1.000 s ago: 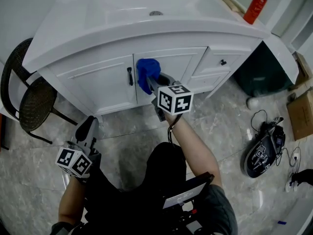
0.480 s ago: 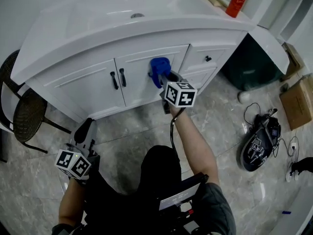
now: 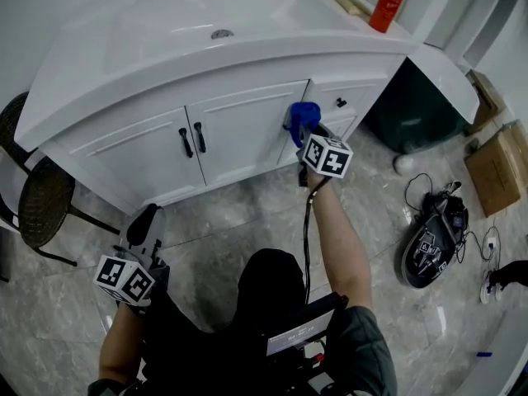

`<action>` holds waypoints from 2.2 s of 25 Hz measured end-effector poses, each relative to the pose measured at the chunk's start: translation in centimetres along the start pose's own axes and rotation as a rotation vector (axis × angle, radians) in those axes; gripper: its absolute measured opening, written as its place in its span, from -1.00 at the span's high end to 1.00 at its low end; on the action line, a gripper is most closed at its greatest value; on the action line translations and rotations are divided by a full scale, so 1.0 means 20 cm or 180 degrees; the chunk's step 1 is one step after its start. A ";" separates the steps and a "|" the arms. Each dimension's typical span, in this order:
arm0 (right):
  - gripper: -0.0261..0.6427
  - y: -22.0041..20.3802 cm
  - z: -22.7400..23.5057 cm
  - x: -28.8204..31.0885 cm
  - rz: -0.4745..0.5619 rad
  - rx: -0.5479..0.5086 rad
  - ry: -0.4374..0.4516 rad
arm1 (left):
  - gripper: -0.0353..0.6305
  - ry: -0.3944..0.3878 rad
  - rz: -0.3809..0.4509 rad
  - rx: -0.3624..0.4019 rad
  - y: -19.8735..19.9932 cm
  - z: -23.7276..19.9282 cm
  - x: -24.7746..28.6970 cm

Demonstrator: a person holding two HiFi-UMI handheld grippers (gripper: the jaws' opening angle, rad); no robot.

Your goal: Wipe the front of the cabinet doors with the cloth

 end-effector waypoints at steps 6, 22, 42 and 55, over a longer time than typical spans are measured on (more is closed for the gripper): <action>0.77 -0.12 -0.20 -0.09 -0.0025 0.0108 0.0329 | 0.71 0.0087 0.0032 -0.0093 0.00 -0.07 -0.01; 0.77 -0.79 -0.97 0.05 -0.0551 -0.0449 0.1585 | 0.71 0.0319 -0.0118 -0.0134 -0.10 -0.16 -0.12; 0.77 -0.42 -0.19 0.13 -0.0220 -0.0407 0.0373 | 0.71 0.0046 -0.0054 -0.0128 -0.07 -0.07 0.02; 0.77 -0.39 -0.06 -0.02 0.0042 -0.0132 0.0164 | 0.71 0.0086 -0.0064 -0.0098 -0.06 -0.08 -0.02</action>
Point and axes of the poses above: the fingertips, and each gripper's own axes: x forward along the fingers, z to its right, y out of its top, the point moved 5 cm from there along -x, backward along the fingers, and after that the axes turned 15 degrees about x, right-handed, at the moved point
